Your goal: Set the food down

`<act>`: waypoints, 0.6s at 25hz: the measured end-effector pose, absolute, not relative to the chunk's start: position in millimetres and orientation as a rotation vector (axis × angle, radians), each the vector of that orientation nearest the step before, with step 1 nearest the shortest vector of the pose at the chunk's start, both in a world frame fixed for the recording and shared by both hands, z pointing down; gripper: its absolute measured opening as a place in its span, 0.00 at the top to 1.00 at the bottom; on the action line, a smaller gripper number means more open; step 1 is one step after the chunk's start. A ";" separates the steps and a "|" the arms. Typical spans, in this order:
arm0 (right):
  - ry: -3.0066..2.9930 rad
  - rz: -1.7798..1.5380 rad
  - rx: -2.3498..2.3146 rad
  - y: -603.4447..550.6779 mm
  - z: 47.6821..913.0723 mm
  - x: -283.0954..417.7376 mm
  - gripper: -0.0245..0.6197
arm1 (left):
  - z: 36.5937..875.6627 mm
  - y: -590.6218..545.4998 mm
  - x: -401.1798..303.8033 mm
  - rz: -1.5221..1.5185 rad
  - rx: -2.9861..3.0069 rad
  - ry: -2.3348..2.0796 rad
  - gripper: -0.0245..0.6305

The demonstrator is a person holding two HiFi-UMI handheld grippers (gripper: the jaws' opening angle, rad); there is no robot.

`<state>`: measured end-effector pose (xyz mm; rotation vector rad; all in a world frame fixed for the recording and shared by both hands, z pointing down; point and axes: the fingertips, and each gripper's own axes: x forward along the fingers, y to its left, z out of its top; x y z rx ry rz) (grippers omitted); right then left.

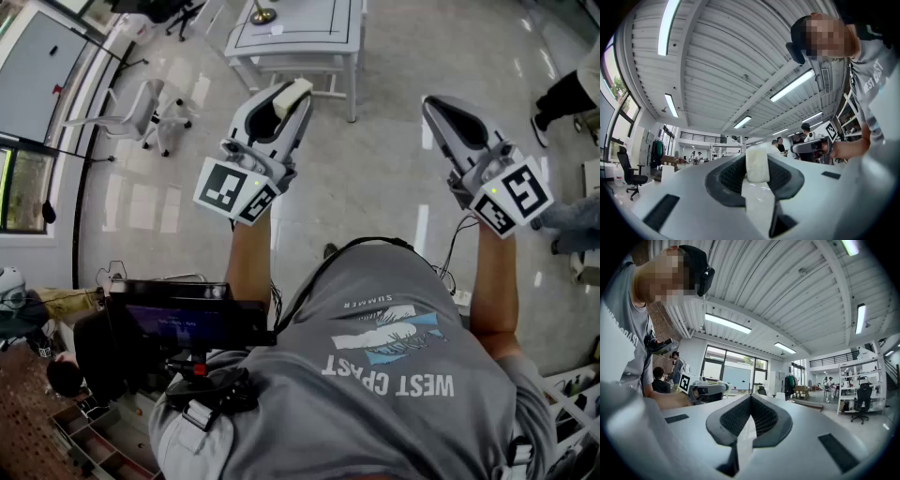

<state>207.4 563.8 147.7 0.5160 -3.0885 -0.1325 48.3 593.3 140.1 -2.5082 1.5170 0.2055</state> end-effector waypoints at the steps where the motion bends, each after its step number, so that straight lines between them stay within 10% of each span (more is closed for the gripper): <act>1: -3.085 -0.139 0.523 560.4 148.4 206.5 0.95 | 140.0 589.9 49.6 0.202 -2.507 1.511 0.80; 15: -3.142 -0.086 0.545 560.4 144.1 208.4 0.95 | 142.8 586.0 60.8 0.166 -2.514 1.482 0.80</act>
